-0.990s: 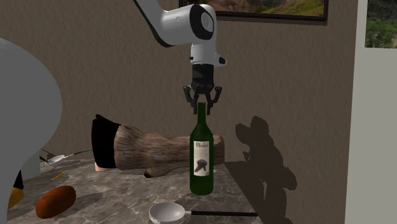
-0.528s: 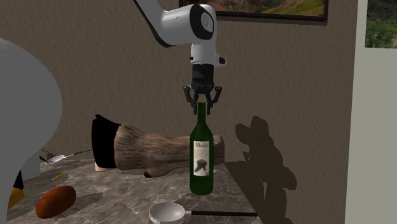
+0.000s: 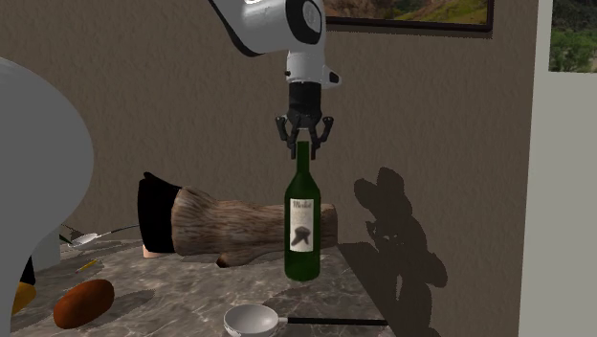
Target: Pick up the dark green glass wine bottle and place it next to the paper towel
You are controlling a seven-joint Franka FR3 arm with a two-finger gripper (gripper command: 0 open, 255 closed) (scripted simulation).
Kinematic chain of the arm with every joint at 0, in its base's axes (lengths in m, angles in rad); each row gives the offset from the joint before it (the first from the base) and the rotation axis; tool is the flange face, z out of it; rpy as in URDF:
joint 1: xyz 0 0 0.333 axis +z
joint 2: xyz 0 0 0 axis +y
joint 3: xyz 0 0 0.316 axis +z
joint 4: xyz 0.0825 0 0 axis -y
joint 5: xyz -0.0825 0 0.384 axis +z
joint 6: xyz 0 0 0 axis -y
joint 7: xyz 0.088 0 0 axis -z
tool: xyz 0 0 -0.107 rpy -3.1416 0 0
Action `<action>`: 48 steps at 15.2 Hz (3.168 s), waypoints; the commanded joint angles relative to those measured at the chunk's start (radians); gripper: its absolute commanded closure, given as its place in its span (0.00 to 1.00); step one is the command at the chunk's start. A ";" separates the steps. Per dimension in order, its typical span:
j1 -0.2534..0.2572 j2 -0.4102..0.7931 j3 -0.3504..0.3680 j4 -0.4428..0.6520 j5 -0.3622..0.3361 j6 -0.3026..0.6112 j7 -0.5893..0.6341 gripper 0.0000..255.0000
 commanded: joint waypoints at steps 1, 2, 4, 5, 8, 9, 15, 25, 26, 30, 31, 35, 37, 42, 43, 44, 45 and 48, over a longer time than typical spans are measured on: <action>0.000 -0.006 0.001 0.022 -0.002 -0.027 0.002 1.00; 0.000 -0.008 0.002 0.033 -0.003 -0.041 0.003 1.00; 0.000 -0.012 0.003 0.056 -0.004 -0.067 0.005 1.00; 0.001 -0.014 0.003 0.068 -0.005 -0.081 0.006 1.00; 0.001 -0.017 0.005 0.105 -0.006 -0.121 0.008 1.00; 0.002 -0.017 0.005 0.118 -0.006 -0.134 0.009 1.00; 0.003 -0.016 0.007 0.200 -0.005 -0.215 0.011 1.00; 0.005 0.006 0.007 0.358 0.003 -0.352 0.010 1.00; 0.005 0.010 0.006 0.376 0.004 -0.366 0.010 1.00; 0.005 0.027 0.004 0.449 0.010 -0.423 0.007 1.00; 0.005 0.032 0.003 0.468 0.012 -0.438 0.006 1.00; 0.004 0.056 -0.001 0.550 0.021 -0.498 0.002 1.00; 0.003 0.070 -0.003 0.594 0.026 -0.528 -0.001 1.00; -0.003 0.113 -0.012 0.713 0.044 -0.609 -0.009 1.00; -0.004 0.123 -0.014 0.740 0.048 -0.626 -0.012 1.00; -0.006 0.133 -0.016 0.767 0.052 -0.644 -0.014 1.00; -0.008 0.145 -0.019 0.795 0.057 -0.661 -0.016 1.00; 0.004 0.139 -0.007 0.814 0.054 -0.685 0.009 1.00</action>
